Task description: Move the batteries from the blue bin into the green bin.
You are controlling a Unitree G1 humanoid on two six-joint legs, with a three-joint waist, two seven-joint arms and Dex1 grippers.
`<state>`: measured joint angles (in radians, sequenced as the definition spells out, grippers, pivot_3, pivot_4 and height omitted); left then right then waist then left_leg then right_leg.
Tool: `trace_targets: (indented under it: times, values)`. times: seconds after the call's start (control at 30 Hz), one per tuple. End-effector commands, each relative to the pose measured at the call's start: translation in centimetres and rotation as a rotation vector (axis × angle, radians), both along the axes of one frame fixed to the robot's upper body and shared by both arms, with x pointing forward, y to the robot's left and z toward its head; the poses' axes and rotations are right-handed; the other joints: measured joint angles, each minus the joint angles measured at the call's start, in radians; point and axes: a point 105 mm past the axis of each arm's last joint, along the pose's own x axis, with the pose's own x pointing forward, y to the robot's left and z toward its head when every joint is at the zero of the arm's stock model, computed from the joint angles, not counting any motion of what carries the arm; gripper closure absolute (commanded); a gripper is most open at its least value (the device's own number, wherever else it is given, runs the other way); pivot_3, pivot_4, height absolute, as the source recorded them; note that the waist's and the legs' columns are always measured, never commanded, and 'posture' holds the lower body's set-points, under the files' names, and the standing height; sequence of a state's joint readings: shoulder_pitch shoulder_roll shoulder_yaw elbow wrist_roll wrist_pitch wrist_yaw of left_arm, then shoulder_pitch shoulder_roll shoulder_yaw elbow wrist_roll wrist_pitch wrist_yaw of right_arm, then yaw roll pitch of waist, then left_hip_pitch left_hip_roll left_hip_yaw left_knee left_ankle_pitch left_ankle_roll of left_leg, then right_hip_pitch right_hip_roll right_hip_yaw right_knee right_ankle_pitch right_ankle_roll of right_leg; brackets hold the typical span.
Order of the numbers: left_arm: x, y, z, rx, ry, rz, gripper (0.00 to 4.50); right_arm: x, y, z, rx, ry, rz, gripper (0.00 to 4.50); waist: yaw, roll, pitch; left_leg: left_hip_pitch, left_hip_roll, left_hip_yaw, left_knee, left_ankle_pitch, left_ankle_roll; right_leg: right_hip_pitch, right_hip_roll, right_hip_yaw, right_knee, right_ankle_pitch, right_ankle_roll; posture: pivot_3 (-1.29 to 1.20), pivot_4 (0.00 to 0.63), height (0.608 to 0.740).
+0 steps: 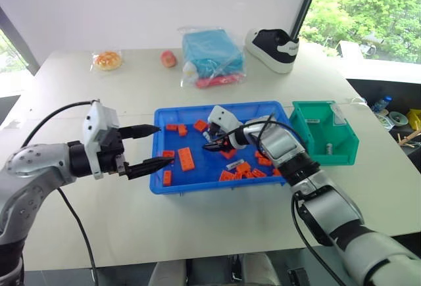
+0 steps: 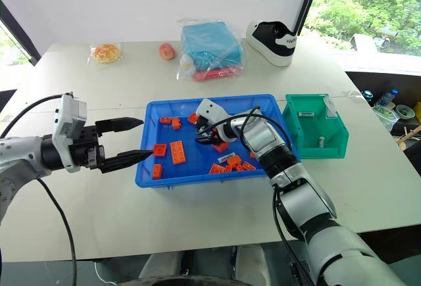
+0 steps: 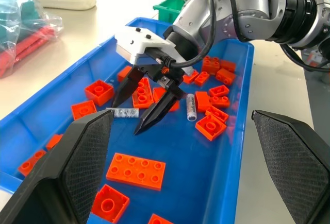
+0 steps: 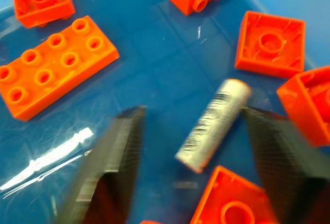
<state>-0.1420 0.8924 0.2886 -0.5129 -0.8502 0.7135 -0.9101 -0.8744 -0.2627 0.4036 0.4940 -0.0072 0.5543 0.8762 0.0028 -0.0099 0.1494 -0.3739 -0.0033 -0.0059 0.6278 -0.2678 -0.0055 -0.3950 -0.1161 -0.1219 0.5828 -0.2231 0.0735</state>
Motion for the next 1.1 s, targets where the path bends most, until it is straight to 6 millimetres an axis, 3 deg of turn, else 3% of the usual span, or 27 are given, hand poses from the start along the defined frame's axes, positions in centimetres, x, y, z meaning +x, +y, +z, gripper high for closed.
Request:
trace_targets:
  times: [0.03, 0.1, 0.23, 0.3, 0.4, 0.47, 0.57, 0.67, 0.73, 0.83, 0.97, 1.07, 1.1]
  values:
    - [-0.1, -0.2, 0.7, 0.004, -0.041, -0.014, 0.0, -0.4, 0.2, -0.1, -0.004, 0.0, 0.019, 3.58, 0.0, 0.0, 0.0, 0.0, 0.0, 0.0, 0.0, 0.0, 0.0, 0.0, 0.0, 0.0, 0.0, 0.0, 0.0, 0.0, 0.15, 0.725]
    - [-0.2, -0.3, 0.6, 0.004, -0.034, -0.022, 0.0, -0.7, 0.1, 0.3, 0.006, -0.003, 0.022, 4.41, 0.001, 0.0, 0.0, 0.0, 0.0, 0.0, 0.0, 0.0, 0.0, 0.0, 0.0, 0.0, 0.0, 0.0, 0.0, 0.0, 0.15, 0.725]
    - [-0.5, -0.6, 0.4, -0.002, -0.011, -0.051, 0.0, -2.0, -0.7, 2.9, 0.098, -0.004, 0.008, 4.4, 0.006, 0.0, 0.0, -0.001, 0.0, 0.0, 0.0, 0.0, 0.0, 0.0, 0.0, 0.0, 0.0, 0.0, 0.0, 0.0, 0.15, 0.725]
    - [-0.6, -0.8, 0.2, -0.001, 0.0, -0.071, 0.0, -2.7, -2.0, 4.7, 0.14, -0.024, -0.026, 4.4, 0.011, 0.001, 0.001, -0.001, 0.0, 0.0, 0.0, 0.0, 0.0, 0.0, -0.001, 0.0, 0.0, 0.0, 0.0, 0.0, 0.15, 0.725]
    - [-0.7, -1.1, -0.1, 0.003, 0.01, -0.093, 0.0, -3.6, -6.1, 8.0, 0.198, -0.067, -0.145, 4.4, 0.014, 0.002, 0.001, -0.002, 0.0, 0.0, 0.001, 0.0, 0.0, -0.001, -0.001, 0.0, -0.001, -0.001, 0.0, 0.0, 0.15, 0.725]
    - [-0.5, -1.1, -0.2, 0.002, 0.012, -0.1, 0.0, -3.6, -10.3, 9.3, 0.19, -0.106, -0.289, 4.4, 0.016, 0.001, 0.001, -0.002, -0.001, 0.0, 0.001, 0.0, 0.0, 0.0, -0.002, 0.0, -0.002, -0.003, 0.0, 0.0, 0.15, 0.725]
    - [-0.1, -1.1, -0.3, 0.0, 0.017, -0.109, 0.0, -4.1, -17.7, 10.0, 0.104, -0.166, -0.53, 4.4, 0.025, 0.0, 0.0, -0.002, -0.001, 0.0, 0.0, -0.002, -0.002, 0.0, -0.002, -0.001, -0.003, -0.004, 0.001, 0.0, 0.15, 0.725]
    - [0.3, -1.0, -0.4, 0.003, 0.018, -0.117, 0.0, -5.1, -22.4, 9.9, 0.048, -0.178, -0.673, 4.4, 0.03, -0.001, 0.0, -0.002, 0.0, 0.002, -0.001, -0.002, -0.003, -0.001, -0.002, -0.001, -0.004, -0.004, 0.001, 0.0, 0.15, 0.725]
    - [0.7, -0.9, -0.3, 0.003, 0.015, -0.122, 0.0, -5.6, -24.8, 9.6, 0.017, -0.181, -0.752, 4.4, 0.03, 0.0, 0.0, -0.002, 0.001, 0.004, -0.001, -0.002, -0.002, 0.002, -0.002, 0.0, -0.004, -0.004, 0.001, 0.0, 0.15, 0.725]
    - [1.1, -1.2, -0.1, 0.001, 0.006, -0.136, 0.0, -5.7, -26.1, 8.8, 0.004, -0.176, -0.795, 4.4, 0.025, 0.0, 0.0, -0.001, 0.001, 0.005, -0.001, -0.001, 0.0, 0.002, -0.002, 0.0, -0.004, -0.004, 0.001, 0.0, 0.15, 0.725]
    - [1.4, -1.5, 0.1, 0.0, -0.003, -0.148, 0.0, -4.8, -26.8, 8.4, -0.014, -0.212, -0.826, 2.41, 0.025, 0.0, 0.0, -0.001, 0.001, 0.004, -0.001, 0.0, 0.0, 0.002, -0.002, 0.0, -0.004, -0.004, 0.001, 0.0, 0.15, 0.725]
    - [1.5, -1.5, 0.2, 0.001, -0.007, -0.152, 0.0, -4.0, -26.1, 9.4, -0.019, -0.265, -0.787, 0.9, 0.025, 0.001, 0.001, -0.002, 0.001, 0.004, -0.001, -0.001, 0.0, 0.002, -0.002, 0.0, -0.004, -0.004, 0.001, 0.0, 0.15, 0.725]
    - [1.5, -1.6, 0.3, 0.001, -0.007, -0.152, 0.0, -3.7, -25.7, 9.9, -0.014, -0.283, -0.756, 0.9, 0.024, 0.001, 0.001, -0.002, 0.001, 0.004, -0.001, -0.001, 0.0, 0.002, -0.002, 0.0, -0.004, -0.004, 0.001, 0.0, 0.15, 0.725]
